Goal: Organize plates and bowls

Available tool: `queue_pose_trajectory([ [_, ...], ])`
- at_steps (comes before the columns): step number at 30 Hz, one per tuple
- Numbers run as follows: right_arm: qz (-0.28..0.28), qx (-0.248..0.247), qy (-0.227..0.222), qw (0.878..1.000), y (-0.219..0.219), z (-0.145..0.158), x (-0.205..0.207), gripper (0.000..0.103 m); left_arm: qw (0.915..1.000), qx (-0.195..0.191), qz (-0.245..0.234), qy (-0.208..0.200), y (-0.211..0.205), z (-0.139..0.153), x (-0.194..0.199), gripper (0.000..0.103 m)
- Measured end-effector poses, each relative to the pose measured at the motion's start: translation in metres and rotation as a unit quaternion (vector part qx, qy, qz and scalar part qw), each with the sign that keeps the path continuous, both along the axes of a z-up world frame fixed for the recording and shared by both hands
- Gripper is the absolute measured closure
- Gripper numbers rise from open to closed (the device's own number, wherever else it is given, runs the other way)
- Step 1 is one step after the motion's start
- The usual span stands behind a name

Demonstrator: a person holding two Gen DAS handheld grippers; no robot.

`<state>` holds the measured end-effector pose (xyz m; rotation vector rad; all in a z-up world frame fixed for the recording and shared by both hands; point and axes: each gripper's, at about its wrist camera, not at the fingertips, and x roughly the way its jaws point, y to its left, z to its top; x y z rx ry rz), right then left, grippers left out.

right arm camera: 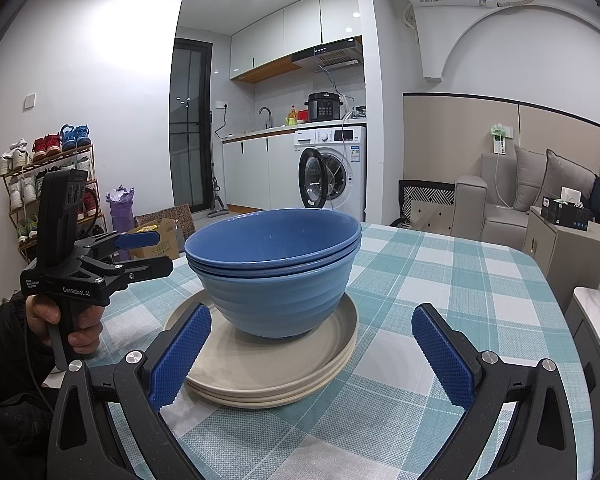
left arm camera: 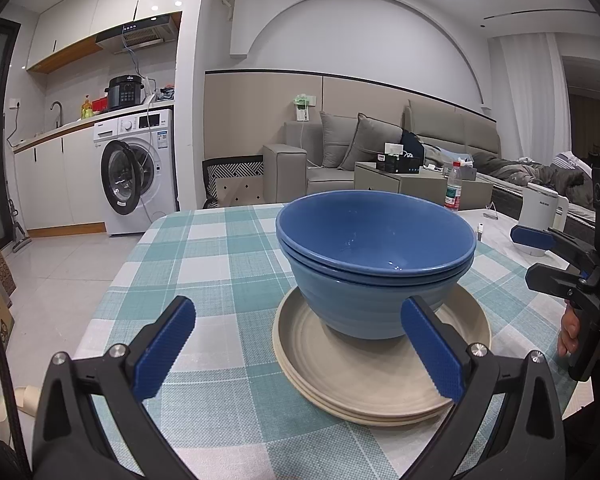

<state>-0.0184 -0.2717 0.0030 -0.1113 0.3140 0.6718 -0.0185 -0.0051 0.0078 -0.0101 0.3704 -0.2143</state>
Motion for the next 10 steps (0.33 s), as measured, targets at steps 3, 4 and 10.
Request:
queue_pose_trajectory([
  [3, 0.0, 0.0, 0.0, 1.0, 0.0, 0.0001, 0.0, 0.0, 1.0, 0.001, 0.0, -0.001, 0.0009, -0.0004, 0.0001, 0.0],
  [4, 0.0, 0.0, 0.0, 1.0, 0.0, 0.0001, 0.0, 0.0, 1.0, 0.001, 0.0, -0.001, 0.0015, -0.0007, 0.0004, 0.0],
  [10, 0.0, 0.0, 0.0, 1.0, 0.0, 0.0003, 0.0, 0.0, 1.0, 0.002, 0.001, -0.002, 0.0024, -0.0012, 0.0007, 0.0],
])
